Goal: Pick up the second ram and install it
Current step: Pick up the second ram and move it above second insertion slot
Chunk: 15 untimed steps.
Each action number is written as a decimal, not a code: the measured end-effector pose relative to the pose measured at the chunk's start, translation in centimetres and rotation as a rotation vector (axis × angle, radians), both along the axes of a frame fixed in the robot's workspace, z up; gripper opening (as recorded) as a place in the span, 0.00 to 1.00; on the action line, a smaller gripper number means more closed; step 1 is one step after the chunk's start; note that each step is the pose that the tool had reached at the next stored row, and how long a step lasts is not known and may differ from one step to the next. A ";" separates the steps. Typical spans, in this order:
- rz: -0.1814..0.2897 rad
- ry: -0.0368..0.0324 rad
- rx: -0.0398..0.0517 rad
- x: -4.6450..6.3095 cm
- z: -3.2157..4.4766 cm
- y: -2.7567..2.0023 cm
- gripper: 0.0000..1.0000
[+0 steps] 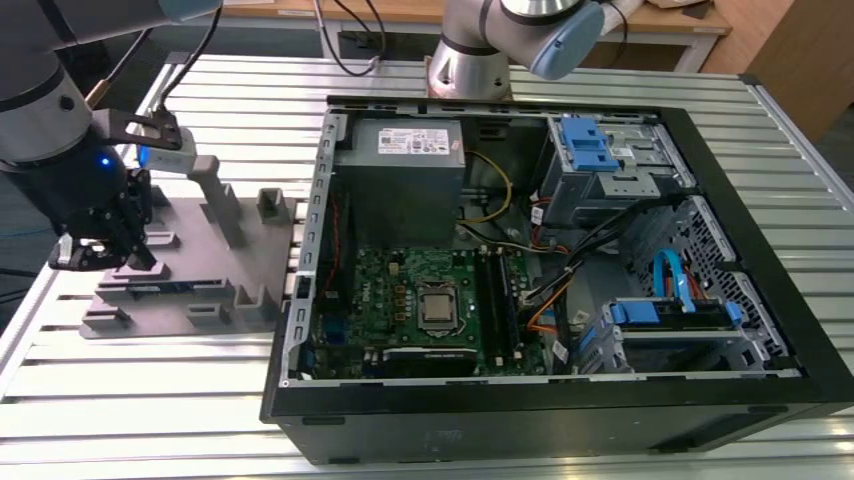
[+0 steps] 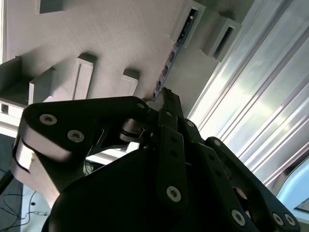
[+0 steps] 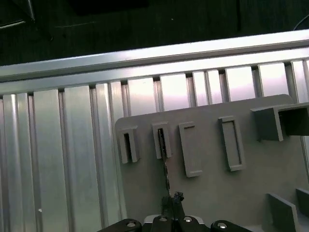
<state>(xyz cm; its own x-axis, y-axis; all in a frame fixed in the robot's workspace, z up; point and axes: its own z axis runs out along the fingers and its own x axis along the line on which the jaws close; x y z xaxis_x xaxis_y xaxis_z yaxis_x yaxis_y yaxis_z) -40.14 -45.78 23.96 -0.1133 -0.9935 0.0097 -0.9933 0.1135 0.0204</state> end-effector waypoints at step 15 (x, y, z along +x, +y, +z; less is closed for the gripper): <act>0.168 -0.0001 -0.0089 0.0 -0.03 0.00 0.11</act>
<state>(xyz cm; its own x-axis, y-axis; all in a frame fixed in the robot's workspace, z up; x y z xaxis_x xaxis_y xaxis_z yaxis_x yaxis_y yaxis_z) -40.14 -45.78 23.92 0.0541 -0.9984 0.0185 -0.9984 -0.0538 0.0200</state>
